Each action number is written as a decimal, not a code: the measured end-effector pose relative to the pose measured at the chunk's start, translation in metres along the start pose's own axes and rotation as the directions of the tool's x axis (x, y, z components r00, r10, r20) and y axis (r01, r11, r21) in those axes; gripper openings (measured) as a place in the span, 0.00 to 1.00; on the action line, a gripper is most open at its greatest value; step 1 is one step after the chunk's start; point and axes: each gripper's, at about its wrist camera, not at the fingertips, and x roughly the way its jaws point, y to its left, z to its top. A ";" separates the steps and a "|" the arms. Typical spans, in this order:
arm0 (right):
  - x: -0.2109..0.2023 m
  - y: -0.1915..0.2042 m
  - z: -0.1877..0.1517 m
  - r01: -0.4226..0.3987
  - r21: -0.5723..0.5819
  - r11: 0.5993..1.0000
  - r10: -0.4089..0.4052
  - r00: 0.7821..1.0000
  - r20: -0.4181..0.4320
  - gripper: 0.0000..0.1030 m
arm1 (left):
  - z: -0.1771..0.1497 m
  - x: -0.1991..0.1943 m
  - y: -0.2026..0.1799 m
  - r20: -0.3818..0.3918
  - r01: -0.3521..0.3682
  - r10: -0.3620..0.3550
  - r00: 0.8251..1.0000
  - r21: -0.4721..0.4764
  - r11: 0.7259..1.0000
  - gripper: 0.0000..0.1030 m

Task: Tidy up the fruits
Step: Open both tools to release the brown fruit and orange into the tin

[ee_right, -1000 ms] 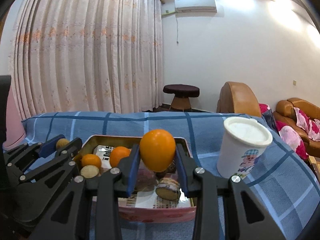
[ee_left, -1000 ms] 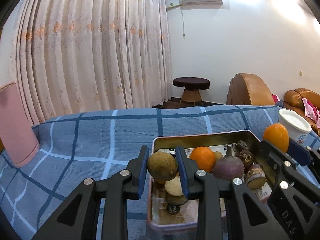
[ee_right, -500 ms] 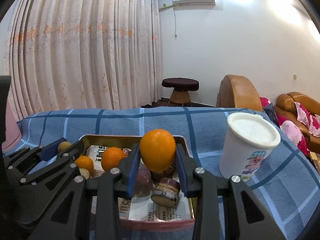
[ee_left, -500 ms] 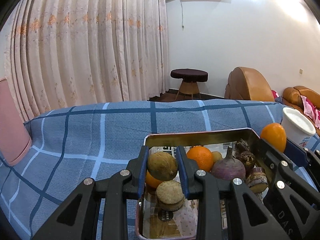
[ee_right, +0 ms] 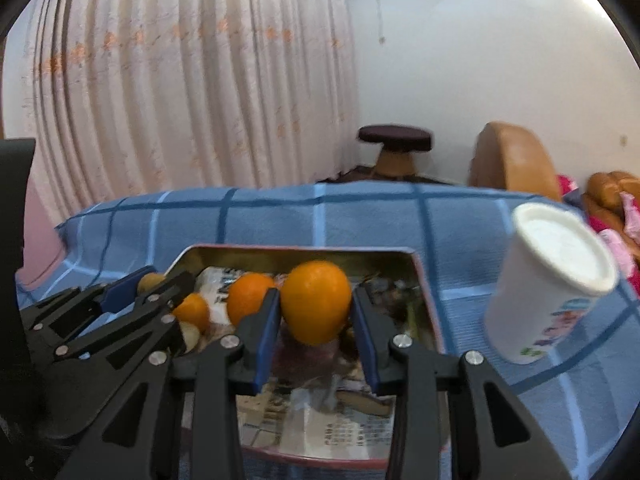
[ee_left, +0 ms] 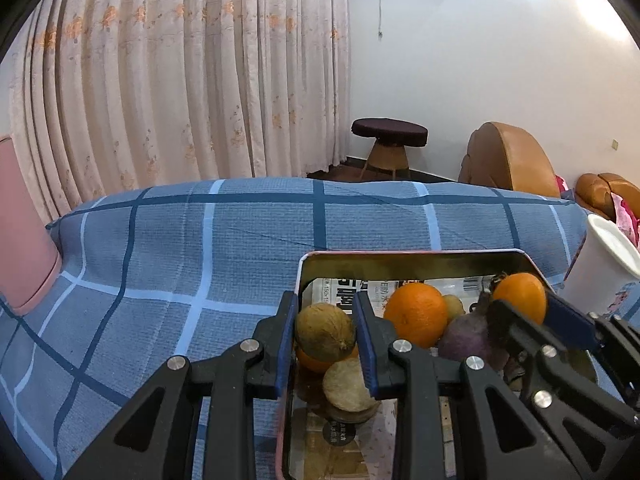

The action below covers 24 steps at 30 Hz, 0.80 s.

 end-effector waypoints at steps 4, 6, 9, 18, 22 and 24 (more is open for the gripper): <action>-0.002 -0.005 -0.001 -0.050 0.029 0.998 0.050 0.999 0.003 0.48 | -0.001 -0.006 0.002 0.018 0.009 -0.009 1.000 0.000 1.000 0.35; -0.006 -0.010 -0.001 -0.064 0.050 0.997 0.063 0.998 0.023 0.53 | -0.002 -0.010 0.003 0.024 -0.007 0.007 1.000 -0.004 1.000 0.51; -0.010 -0.017 -0.002 -0.087 0.085 0.993 0.083 0.995 0.049 0.65 | -0.002 -0.015 0.012 0.041 0.000 0.002 0.999 -0.051 0.999 0.75; -0.034 -0.031 -0.006 -0.165 0.181 0.970 0.138 0.979 0.150 0.84 | -0.008 -0.025 0.002 0.060 0.001 -0.002 0.998 0.007 1.000 0.80; -0.042 -0.030 -0.006 -0.085 0.182 0.980 0.052 0.983 0.178 0.84 | -0.009 -0.027 -0.002 0.074 -0.029 0.025 0.997 0.046 0.999 0.81; -0.049 -0.036 -0.004 0.000 0.201 0.979 -0.044 0.976 0.214 0.84 | -0.009 -0.027 -0.002 0.074 -0.029 0.026 0.997 0.037 0.999 0.81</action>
